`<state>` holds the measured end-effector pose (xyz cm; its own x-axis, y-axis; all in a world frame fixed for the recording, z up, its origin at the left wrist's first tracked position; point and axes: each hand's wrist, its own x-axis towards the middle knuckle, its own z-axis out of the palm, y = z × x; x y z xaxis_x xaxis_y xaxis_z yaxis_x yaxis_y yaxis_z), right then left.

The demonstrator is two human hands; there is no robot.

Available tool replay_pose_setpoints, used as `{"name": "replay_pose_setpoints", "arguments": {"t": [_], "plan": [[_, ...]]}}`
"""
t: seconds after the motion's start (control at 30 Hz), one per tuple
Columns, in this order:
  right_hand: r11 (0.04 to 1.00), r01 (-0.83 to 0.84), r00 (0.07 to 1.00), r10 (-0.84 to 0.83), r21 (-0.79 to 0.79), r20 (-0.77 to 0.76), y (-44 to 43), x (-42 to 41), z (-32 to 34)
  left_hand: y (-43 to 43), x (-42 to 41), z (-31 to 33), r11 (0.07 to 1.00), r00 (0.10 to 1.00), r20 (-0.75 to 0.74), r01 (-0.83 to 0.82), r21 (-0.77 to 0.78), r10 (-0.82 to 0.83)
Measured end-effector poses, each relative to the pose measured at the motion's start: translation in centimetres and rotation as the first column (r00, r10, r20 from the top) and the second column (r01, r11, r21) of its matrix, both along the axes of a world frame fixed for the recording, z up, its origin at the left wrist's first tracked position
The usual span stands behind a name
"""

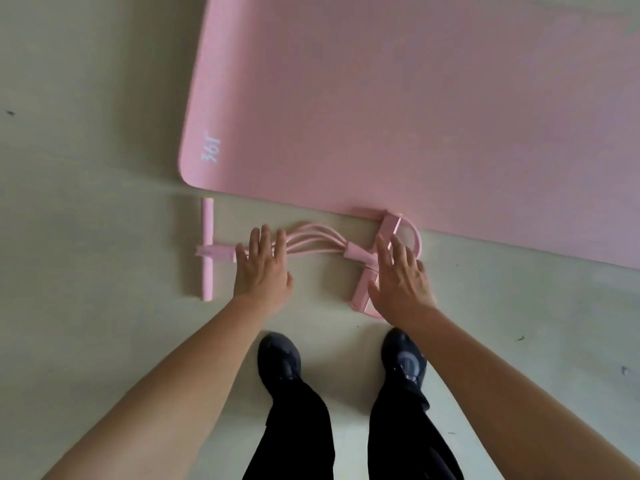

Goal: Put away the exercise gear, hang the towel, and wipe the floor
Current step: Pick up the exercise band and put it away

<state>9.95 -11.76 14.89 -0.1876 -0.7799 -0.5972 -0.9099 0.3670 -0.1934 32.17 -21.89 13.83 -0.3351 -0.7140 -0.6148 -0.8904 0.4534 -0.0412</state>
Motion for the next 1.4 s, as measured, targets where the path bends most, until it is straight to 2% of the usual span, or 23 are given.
{"name": "replay_pose_setpoints", "arguments": {"t": [0.07,0.17,0.27,0.33,0.4,0.47,0.57,0.67,0.73,0.83,0.93,1.07,1.2,1.3,1.4], "plan": [[1.0,-0.022,1.0,0.022,0.012,0.009,0.9,0.6,-6.0,0.3,-0.2,-5.9,0.999,0.999,0.004,0.038,-0.019,-0.038],[0.996,-0.057,0.998,0.057,-0.062,-0.012,1.2,1.5,-13.5,0.0,-0.1,-13.4,0.999,0.996,0.079,0.049,-0.017,-0.047],[0.988,-0.096,0.991,0.084,-0.118,-0.1,1.3,2.3,-19.6,0.3,0.8,-19.3,0.999,0.99,0.137,-0.034,-0.01,0.035],[0.979,-0.119,0.98,0.089,-0.166,-0.176,1.6,2.8,-22.3,1.3,1.6,-21.9,0.997,0.996,0.092,-0.001,-0.082,0.008],[0.976,-0.121,0.972,0.079,-0.182,-0.223,2.1,2.9,-23.8,2.5,2.7,-23.2,0.989,1.0,0.007,0.026,-0.148,-0.025],[0.971,-0.132,0.965,0.08,-0.198,-0.25,2.2,2.9,-23.8,3.3,3.7,-23.0,0.991,0.997,-0.067,0.021,-0.128,-0.03],[0.968,-0.11,0.972,0.058,-0.226,-0.227,2.2,3.1,-20.7,3.4,4.3,-19.3,0.994,0.988,-0.153,0.006,-0.107,-0.022],[0.946,-0.084,0.982,0.024,-0.314,-0.189,0.9,2.8,-14.4,1.4,3.5,-12.9,0.99,0.973,-0.228,-0.058,-0.127,0.028],[0.915,-0.094,0.984,0.024,-0.394,-0.179,-1.1,1.8,-9.1,-1.0,2.3,-7.3,0.971,0.935,-0.332,-0.183,-0.155,0.123],[0.856,-0.077,0.986,-0.011,-0.512,-0.166,-5.2,-0.7,0.4,-4.6,-0.2,2.9,0.926,0.855,-0.469,-0.334,-0.177,0.219],[0.774,-0.059,0.983,-0.065,-0.631,-0.171,-9.9,-4.3,12.0,-7.9,-3.0,15.6,0.912,0.727,-0.646,-0.393,-0.116,0.231],[0.62,-0.088,0.983,-0.072,-0.78,-0.168,-14.2,-8.9,32.0,-11.9,-6.0,34.9,0.909,0.614,-0.778,-0.389,-0.15,0.134],[0.453,-0.172,0.972,-0.067,-0.875,-0.225,-13.1,-13.6,52.0,-14.4,-8.9,54.7,0.888,0.471,-0.88,-0.376,-0.266,-0.064],[0.397,-0.206,0.958,-0.104,-0.894,-0.266,-10.8,-15.7,61.0,-14.8,-11.7,64.3,0.846,0.47,-0.842,-0.306,-0.436,-0.264],[0.38,-0.136,0.946,-0.225,-0.915,-0.234,-6.1,-17.8,68.0,-13.1,-15.8,72.0,0.844,0.515,-0.776,-0.169,-0.509,-0.364]]}}
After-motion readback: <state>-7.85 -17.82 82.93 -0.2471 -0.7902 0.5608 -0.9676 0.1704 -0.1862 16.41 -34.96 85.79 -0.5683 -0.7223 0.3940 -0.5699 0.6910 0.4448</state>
